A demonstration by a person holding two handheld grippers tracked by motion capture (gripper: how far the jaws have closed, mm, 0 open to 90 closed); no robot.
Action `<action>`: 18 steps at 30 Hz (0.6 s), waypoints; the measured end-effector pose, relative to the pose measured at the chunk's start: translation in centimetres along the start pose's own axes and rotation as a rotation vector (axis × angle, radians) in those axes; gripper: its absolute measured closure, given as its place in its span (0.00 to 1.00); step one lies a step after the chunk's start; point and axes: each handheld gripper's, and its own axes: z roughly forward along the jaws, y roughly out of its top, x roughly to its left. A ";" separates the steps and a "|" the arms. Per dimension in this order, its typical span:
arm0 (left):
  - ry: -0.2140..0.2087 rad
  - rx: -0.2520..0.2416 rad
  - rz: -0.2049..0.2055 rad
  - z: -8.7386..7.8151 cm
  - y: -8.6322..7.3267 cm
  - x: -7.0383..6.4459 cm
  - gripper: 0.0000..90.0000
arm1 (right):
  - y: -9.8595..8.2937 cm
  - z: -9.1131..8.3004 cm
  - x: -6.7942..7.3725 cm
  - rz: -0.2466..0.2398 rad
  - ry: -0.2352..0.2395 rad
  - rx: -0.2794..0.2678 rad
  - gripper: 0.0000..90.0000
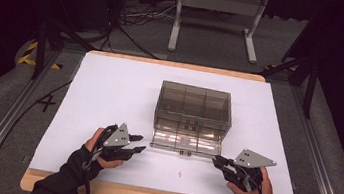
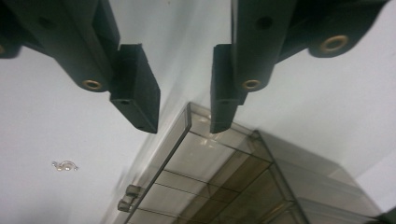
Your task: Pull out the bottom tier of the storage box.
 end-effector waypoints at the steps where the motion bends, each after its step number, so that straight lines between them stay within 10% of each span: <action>1: 0.015 -0.011 -0.008 -0.4 -0.3 -0.1 0.66 | 0.1 0.1 0.2 -0.003 0.009 -0.002 0.88; 18: 0.082 0.029 -0.062 -1.1 -2.7 -0.8 0.37 | 1.5 5.2 4.3 -0.095 0.183 0.051 0.88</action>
